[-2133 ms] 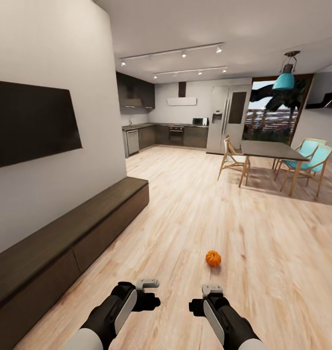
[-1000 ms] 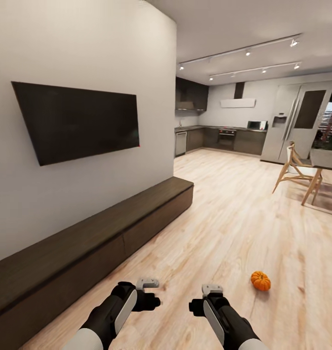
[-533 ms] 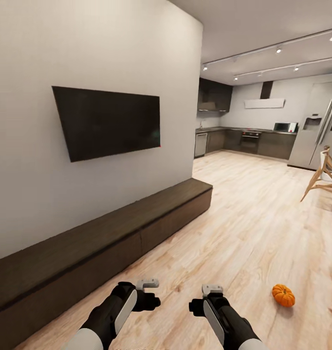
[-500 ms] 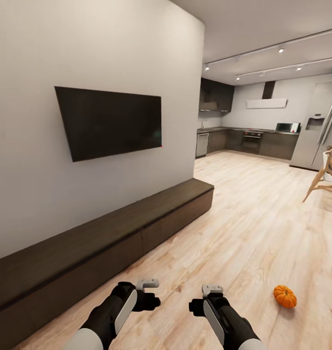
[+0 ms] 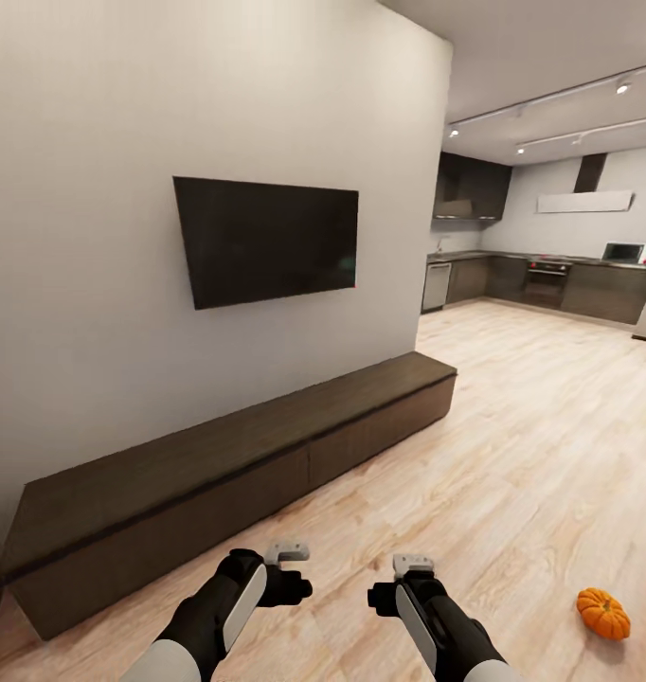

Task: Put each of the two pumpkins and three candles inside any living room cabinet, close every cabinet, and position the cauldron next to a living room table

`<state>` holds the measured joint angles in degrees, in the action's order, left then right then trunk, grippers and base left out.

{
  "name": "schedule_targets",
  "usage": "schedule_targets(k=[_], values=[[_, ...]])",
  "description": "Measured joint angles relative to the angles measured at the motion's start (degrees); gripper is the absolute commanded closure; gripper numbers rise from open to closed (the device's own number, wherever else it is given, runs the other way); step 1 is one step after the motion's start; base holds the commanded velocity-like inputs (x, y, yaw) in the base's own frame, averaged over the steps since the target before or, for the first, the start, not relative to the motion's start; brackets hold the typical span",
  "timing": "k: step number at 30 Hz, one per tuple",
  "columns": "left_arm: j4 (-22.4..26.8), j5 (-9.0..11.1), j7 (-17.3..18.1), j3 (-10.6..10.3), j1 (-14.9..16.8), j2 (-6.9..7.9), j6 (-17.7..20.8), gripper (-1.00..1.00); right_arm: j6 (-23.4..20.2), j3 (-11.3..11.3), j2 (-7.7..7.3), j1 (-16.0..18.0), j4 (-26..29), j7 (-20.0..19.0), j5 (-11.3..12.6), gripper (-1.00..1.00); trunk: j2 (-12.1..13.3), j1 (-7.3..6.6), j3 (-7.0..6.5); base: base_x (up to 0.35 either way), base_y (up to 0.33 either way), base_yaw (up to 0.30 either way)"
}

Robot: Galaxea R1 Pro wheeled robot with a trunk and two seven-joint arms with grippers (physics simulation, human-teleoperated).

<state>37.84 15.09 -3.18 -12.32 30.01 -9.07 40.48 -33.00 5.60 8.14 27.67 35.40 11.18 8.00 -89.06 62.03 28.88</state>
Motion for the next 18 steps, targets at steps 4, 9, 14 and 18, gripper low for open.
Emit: schedule_targets(k=[4, 9, 14, 18], values=[[0.0, 0.0, 0.0, 0.0, 0.0, 0.0, 0.0, -1.0, 0.0, 0.01, 0.0, 0.0, 0.0, 0.0, 0.0, -1.0, 0.0, 0.0, -0.09, -0.071, -0.099, 0.293], [0.0, 0.0, 0.0, 0.0, 0.0, 0.0, 0.0, -1.0, 0.0, 0.02, 0.0, 0.0, 0.0, 0.0, 0.0, -1.0, 0.0, 0.0, -0.21, -0.071, -0.103, 0.293], [-0.01, -0.01, 0.0, -0.05, 0.0, 0.0, 0.0, -1.0, 0.0, 0.03, 0.0, 0.0, 0.0, -0.01, 0.0, -1.0, 0.0, 0.0, -0.33, -0.071, -0.107, 0.293], [0.0, 0.0, 0.0, -0.08, 0.0, 0.0, 0.0, -1.0, 0.0, 0.02, 0.0, 0.0, 0.0, 0.0, 0.0, -1.0, 0.0, 0.0, -0.42, -0.072, -0.109, 0.293]])
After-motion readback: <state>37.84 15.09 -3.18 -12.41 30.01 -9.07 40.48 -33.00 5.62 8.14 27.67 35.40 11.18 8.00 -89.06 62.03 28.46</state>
